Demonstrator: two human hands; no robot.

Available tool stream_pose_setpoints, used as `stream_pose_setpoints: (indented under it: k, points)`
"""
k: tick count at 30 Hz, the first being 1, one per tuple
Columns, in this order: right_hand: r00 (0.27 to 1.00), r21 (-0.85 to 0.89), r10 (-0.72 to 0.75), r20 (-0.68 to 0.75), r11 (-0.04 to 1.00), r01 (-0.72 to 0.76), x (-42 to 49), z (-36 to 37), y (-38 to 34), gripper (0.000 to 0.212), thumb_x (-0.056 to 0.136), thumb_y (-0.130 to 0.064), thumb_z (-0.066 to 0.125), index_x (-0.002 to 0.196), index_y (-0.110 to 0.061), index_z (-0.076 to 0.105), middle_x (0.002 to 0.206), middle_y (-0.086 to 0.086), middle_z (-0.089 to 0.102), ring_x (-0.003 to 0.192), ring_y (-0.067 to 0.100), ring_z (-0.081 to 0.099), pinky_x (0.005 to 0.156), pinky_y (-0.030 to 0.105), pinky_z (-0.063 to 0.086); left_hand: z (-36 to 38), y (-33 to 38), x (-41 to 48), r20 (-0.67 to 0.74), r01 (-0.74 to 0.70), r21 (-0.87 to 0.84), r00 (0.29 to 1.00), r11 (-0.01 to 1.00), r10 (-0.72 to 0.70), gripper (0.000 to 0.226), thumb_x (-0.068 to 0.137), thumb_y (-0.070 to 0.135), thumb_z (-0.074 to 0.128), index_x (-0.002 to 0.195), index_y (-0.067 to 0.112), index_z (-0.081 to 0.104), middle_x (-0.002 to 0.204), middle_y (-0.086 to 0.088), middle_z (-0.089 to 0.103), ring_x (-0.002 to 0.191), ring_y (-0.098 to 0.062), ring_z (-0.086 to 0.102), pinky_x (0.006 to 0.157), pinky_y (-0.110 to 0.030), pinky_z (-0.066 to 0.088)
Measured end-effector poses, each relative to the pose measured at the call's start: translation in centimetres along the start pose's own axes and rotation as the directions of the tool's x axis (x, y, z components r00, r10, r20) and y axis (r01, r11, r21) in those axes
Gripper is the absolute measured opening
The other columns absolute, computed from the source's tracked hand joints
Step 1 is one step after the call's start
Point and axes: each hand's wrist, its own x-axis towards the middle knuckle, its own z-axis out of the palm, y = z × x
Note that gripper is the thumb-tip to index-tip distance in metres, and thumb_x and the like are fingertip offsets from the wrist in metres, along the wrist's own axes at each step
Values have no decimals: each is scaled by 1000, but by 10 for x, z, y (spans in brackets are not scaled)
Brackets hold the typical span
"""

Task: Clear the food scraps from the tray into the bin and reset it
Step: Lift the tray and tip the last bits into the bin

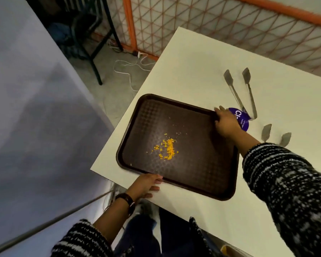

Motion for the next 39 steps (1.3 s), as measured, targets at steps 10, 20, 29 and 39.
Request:
stream_pose_setpoints:
  k: [10, 20, 29, 39]
  points:
    - [987, -132, 111, -119, 983, -126, -38, 31, 6, 46, 84, -1, 44, 128, -11, 50, 123, 22, 58, 113, 42, 52, 104, 51, 35, -32, -16, 3, -165, -101, -111, 983, 989, 82, 18, 92, 27, 49, 106, 18, 57, 99, -3, 58, 88, -21, 59, 72, -31, 44]
    - [908, 266, 389, -155, 902, -341, -196, 119, -25, 31, 79, -7, 43, 109, -15, 50, 107, 16, 62, 91, 37, 58, 76, 41, 49, -66, -87, -8, -471, -298, 4, 842, 955, 264, 34, 79, 31, 52, 87, -1, 60, 81, -22, 59, 84, -37, 57, 76, -41, 47]
    - [801, 671, 592, 85, 560, -486, -344, 189, -51, 24, 84, -6, 44, 107, -13, 45, 93, 13, 59, 83, 34, 59, 74, 42, 50, -62, -158, -29, -457, -301, 210, 811, 930, 365, 46, 100, 31, 26, 123, -2, 50, 125, -23, 55, 113, -39, 52, 95, -41, 40]
    - [780, 933, 602, 172, 153, -324, -480, 216, 17, 39, 91, -40, 53, 119, -14, 50, 108, 9, 64, 99, 27, 62, 91, 44, 50, 19, -215, -63, -389, -514, 392, 660, 763, 643, 44, 98, 39, 28, 117, 10, 55, 120, -14, 60, 106, -31, 56, 92, -36, 43]
